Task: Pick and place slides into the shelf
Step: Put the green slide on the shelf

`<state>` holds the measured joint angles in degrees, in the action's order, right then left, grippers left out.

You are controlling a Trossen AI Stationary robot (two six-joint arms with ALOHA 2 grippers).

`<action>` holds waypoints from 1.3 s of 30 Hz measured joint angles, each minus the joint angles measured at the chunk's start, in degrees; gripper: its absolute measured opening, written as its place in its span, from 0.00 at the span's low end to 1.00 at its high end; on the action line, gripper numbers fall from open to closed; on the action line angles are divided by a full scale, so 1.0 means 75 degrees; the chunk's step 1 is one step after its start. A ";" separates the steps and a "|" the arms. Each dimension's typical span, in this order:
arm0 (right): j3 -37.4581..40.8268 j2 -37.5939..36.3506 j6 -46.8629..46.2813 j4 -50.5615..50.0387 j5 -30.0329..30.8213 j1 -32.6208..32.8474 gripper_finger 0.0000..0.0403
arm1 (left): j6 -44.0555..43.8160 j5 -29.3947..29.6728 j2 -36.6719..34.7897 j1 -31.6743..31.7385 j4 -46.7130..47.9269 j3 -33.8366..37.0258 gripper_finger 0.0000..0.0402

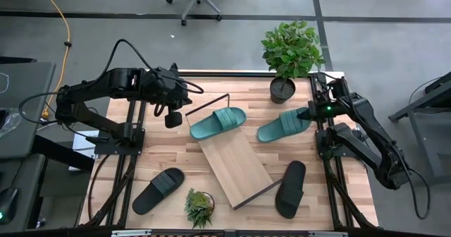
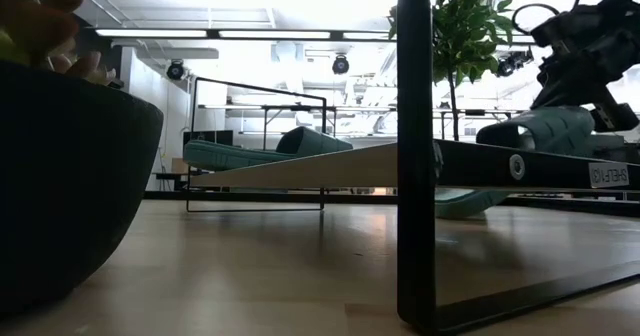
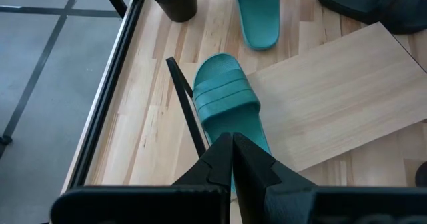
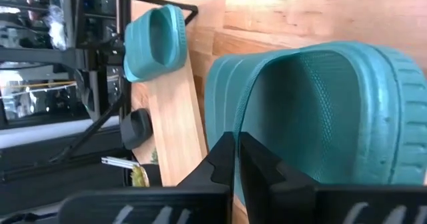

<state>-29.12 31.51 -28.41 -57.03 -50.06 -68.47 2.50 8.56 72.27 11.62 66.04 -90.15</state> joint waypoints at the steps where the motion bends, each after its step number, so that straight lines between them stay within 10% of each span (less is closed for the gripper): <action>1: 0.0000 -0.0039 -0.0045 0.0066 0.0002 -0.0002 0.00 | 0.0000 0.0000 0.0000 0.0001 0.0000 0.0000 0.01; 39: -0.1611 -0.0304 -0.0657 0.0255 0.0434 0.0000 0.00 | 0.0227 -0.0221 0.0259 0.0002 -0.0612 -0.0003 0.01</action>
<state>-41.21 29.23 -33.34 -55.12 -46.81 -68.47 4.21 6.90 74.22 11.64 61.45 -90.17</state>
